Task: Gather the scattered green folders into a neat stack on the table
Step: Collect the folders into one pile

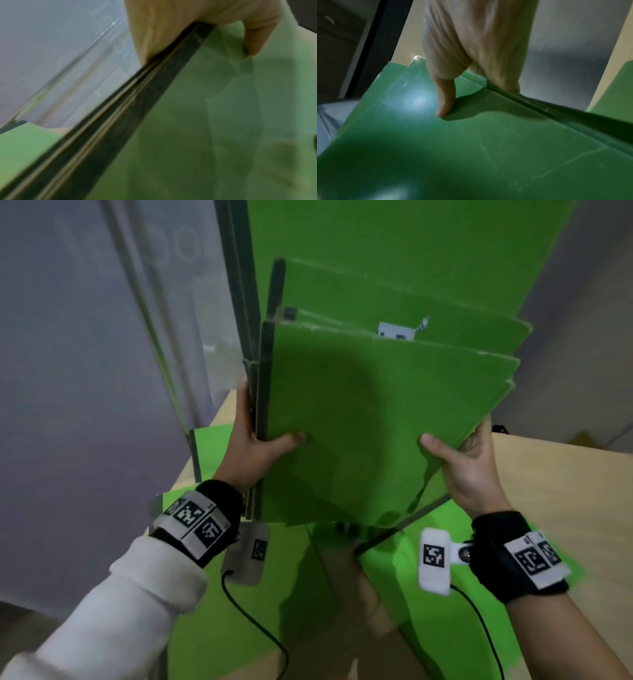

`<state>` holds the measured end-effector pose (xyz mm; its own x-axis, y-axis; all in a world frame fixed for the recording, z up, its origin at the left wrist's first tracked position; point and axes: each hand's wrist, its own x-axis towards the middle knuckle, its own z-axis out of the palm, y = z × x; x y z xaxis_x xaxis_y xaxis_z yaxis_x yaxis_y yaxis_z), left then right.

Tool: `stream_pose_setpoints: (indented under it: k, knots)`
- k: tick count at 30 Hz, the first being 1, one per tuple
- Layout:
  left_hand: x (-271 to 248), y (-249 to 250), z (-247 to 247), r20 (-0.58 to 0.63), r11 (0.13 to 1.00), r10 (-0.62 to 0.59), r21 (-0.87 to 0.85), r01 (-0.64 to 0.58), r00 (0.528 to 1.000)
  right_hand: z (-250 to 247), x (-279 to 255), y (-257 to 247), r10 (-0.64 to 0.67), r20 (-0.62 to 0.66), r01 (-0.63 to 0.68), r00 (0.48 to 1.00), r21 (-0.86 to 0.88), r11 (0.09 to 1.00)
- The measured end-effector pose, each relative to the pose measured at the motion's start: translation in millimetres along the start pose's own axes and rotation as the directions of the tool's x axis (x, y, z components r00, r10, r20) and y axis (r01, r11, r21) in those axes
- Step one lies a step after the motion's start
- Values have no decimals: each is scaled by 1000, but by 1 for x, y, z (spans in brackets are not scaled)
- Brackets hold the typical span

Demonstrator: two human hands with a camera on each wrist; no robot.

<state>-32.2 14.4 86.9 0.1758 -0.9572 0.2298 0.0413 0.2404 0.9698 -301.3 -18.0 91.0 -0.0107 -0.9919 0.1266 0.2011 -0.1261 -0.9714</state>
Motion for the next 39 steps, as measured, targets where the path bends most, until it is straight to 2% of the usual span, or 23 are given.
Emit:
stream_pose_setpoints:
  k: [3, 6, 14, 18, 20, 22, 23, 26, 30, 33, 35, 36, 37, 38, 39]
  knots:
    - [-5, -5, 1, 21, 999, -48, -7, 48, 999, 1, -6, 4, 30, 47, -27, 998, -73, 997]
    - [-7, -4, 1, 20, 999, -45, 1, 45, 999, 4, -4, -1, 38, 68, -31, 997, -104, 994]
    - [-12, 3, 3, -43, 1000, 6, 4, -6, 999, 4, 9, -19, -131, 30, 134, 991, -198, 971]
    - [-12, -10, 1, -59, 999, -33, 13, 34, 998, 2, 2, -13, -21, 12, 24, 1000, -253, 967]
    - [-18, -21, 1, -57, 996, -88, 27, 89, 995, 3, -6, 1, 120, 23, -104, 992, -358, 928]
    - [-26, -36, 2, -37, 983, -170, 66, 172, 985, 3, -13, 21, 272, -12, -253, 962, -408, 877]
    - [-29, -43, 1, -39, 974, -206, 92, 209, 978, 3, -14, 31, 308, -35, -294, 951, -421, 858]
    - [-29, -49, 1, -86, 961, -237, 125, 246, 968, 9, -14, 38, 261, -76, -267, 962, -441, 857]
    - [-16, -37, 2, -174, 968, -218, 84, 235, 960, 13, -12, 27, 172, -46, -173, 984, -458, 872]
    - [-13, -35, -1, -197, 968, -247, -14, 249, 949, 1, -7, 24, 171, -23, -161, 985, -479, 863]
    - [-16, -40, -5, -192, 951, -309, -42, 306, 932, -17, -3, 30, 228, -36, -217, 973, -467, 857]
    - [-20, -46, -9, -183, 934, -356, -49, 353, 916, -31, -4, 39, 265, -46, -253, 963, -499, 829]
    - [-26, -53, -14, -173, 913, -407, -54, 404, 897, -46, -7, 53, 307, -73, -290, 949, -585, 757]
    - [-32, -60, -20, -169, 886, -462, -53, 460, 870, -64, -11, 69, 373, -121, -345, 920, -701, 624]
    - [-39, -68, -26, -174, 857, -513, -43, 514, 841, -82, -17, 88, 456, -165, -386, 874, -806, 448]
